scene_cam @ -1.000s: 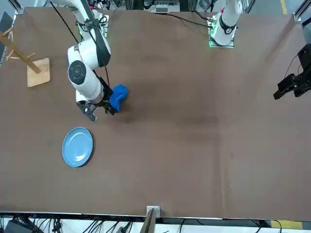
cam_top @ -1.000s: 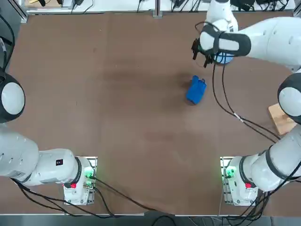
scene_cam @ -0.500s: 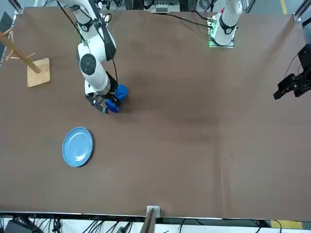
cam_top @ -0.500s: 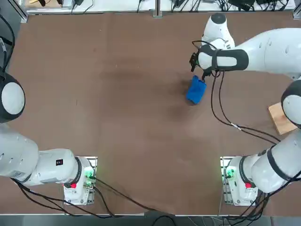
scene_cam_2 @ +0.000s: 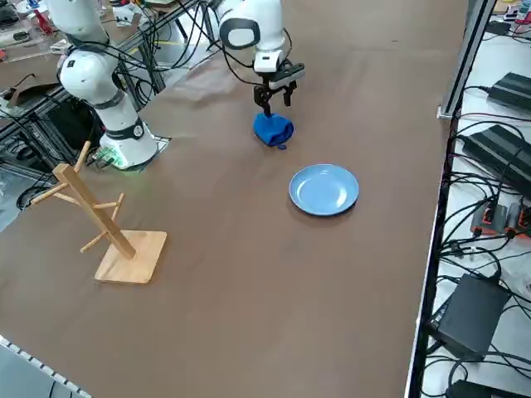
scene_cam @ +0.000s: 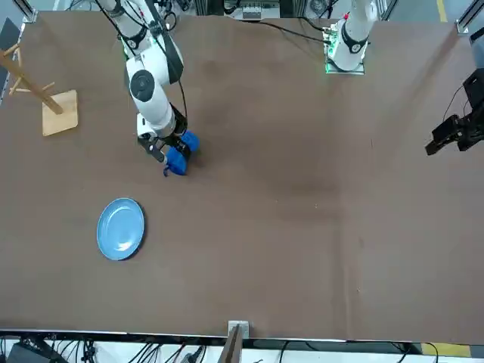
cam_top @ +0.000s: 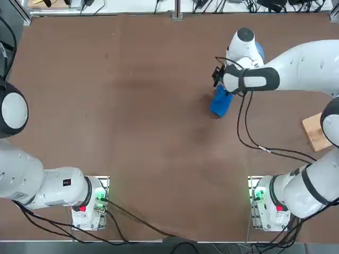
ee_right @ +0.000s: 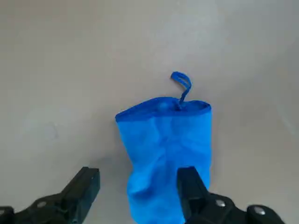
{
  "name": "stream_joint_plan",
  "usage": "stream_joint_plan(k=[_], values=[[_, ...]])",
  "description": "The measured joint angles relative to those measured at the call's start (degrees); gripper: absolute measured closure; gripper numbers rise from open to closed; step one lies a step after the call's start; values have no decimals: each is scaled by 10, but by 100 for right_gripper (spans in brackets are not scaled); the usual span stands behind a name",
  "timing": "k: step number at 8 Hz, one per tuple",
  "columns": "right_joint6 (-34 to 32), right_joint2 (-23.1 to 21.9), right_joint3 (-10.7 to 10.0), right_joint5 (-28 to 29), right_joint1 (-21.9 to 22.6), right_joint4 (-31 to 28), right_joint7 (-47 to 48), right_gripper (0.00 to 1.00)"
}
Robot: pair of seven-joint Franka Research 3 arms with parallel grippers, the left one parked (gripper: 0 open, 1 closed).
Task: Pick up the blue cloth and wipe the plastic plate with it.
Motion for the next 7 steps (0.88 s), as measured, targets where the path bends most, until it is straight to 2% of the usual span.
stream_joint_plan(k=[3,7], values=[[62,18,0,0,3,-8,12,0],[89,36,-8,0,4,-10,14,0]])
